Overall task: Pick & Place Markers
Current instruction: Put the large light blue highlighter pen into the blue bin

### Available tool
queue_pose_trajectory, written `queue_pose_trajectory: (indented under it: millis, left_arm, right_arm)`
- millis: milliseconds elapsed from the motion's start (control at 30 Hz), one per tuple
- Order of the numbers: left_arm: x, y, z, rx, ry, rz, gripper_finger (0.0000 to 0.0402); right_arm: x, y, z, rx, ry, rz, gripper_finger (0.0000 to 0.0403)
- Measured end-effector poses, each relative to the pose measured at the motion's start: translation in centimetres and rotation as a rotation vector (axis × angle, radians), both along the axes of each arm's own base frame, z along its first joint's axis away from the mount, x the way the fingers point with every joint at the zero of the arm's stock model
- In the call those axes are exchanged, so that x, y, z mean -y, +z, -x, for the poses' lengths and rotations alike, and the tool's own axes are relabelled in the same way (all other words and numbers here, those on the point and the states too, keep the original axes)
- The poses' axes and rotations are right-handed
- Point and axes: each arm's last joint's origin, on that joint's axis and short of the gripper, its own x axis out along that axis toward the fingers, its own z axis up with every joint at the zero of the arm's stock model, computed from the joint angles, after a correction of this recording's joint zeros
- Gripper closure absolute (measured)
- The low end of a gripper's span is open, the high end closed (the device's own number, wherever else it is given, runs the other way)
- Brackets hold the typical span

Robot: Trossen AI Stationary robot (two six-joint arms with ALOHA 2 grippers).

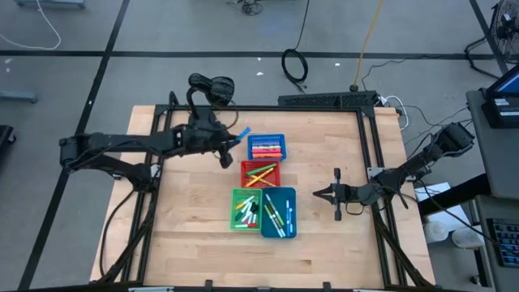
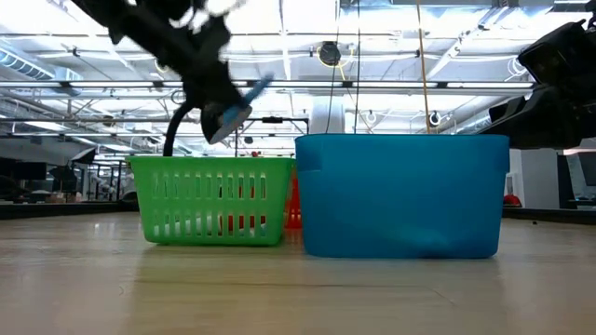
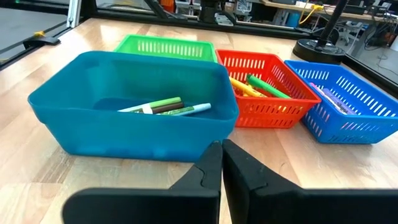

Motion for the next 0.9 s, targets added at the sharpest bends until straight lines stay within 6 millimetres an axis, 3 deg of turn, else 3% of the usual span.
queue_pose_trajectory:
  millis: [133, 267, 600, 900]
  left_arm:
    - [1.3, 2.5, -1.1, 0.24, -0.166, -0.079, 0.0339]
    - [1.7, 3.3, -2.2, 0.372, -0.243, -0.124, 0.0339]
    - [0.1, -2.0, -4.6, 0.147, -0.151, -0.03, 0.0339]
    - [-1.8, -5.8, -6.4, 0.109, -0.123, 0.004, 0.0339]
  right_arm:
    - [0.0, 0.0, 0.0, 0.002, -0.001, 0.0, 0.0403]
    - [0.0, 0.0, 0.0, 0.002, -0.001, 0.0, 0.0403]
    - [0.0, 0.1, 0.0, 0.005, -0.001, 0.0, 0.0403]
    - [0.0, 0.0, 0.0, 0.004, -0.001, 0.002, 0.0403]
